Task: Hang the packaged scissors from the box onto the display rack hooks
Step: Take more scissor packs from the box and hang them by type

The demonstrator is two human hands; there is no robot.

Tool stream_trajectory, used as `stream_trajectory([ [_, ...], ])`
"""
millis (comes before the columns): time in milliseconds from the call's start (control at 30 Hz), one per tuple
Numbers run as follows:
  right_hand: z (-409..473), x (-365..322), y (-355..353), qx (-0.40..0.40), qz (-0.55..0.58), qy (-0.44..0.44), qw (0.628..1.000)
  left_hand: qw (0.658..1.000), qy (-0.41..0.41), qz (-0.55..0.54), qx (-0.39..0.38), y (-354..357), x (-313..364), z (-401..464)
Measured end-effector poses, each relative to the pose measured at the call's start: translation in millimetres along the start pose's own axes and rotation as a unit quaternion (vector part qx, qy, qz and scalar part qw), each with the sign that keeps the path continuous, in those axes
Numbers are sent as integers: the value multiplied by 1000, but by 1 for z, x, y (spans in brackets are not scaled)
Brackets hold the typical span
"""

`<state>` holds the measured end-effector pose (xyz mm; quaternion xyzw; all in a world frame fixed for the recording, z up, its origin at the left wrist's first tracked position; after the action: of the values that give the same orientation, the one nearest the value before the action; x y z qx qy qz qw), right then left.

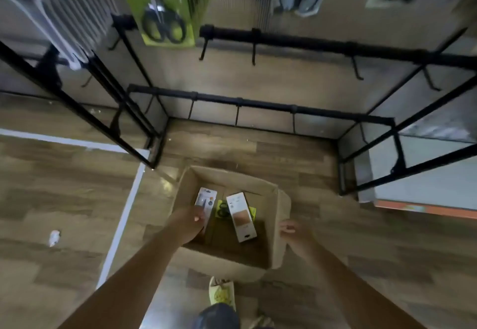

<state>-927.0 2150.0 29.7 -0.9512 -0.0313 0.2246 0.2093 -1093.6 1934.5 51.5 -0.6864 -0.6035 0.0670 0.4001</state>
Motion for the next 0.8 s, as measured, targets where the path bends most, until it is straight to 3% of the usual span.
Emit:
stream_trajectory([
  [200, 156, 72, 118, 30, -1, 49, 998, 996, -80, -27, 9, 124, -106, 121],
  [300, 241, 90, 154, 63, -95, 29, 993, 995, -101, 9, 12, 182, -156, 196],
  [400, 321, 101, 179, 81, -47, 36, 995, 994, -102, 33, 20, 224, -187, 269],
  [467, 369, 102, 192, 82, -46, 7, 996, 989, -140, -11, 45, 244, -207, 311],
  [533, 411, 103, 203, 65, -123, -14, 990, 975, -193, -84, 75, 257, -226, 344],
  [600, 442, 107, 211, 38, -223, -15, 974, 965, -219, -104, 102, 269, -242, 367],
  [667, 458, 112, 217, 43, -288, -16, 957, 969, -226, -55, 86, 279, -251, 378],
  [800, 459, 114, 232, 74, -250, 11, 965, 968, -234, -55, 75, 285, -250, 375],
])
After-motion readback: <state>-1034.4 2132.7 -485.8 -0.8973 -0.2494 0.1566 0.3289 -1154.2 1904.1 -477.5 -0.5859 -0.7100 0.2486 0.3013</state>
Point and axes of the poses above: each hand's wrist, its own z-axis towards the middle knuckle, its own y-axis out of the palm, x = y × z, the point moved 3 cm from there along z, towards the middle knuckle, and after that the axes turned 5 degrees about y, right-handed, at the moved point
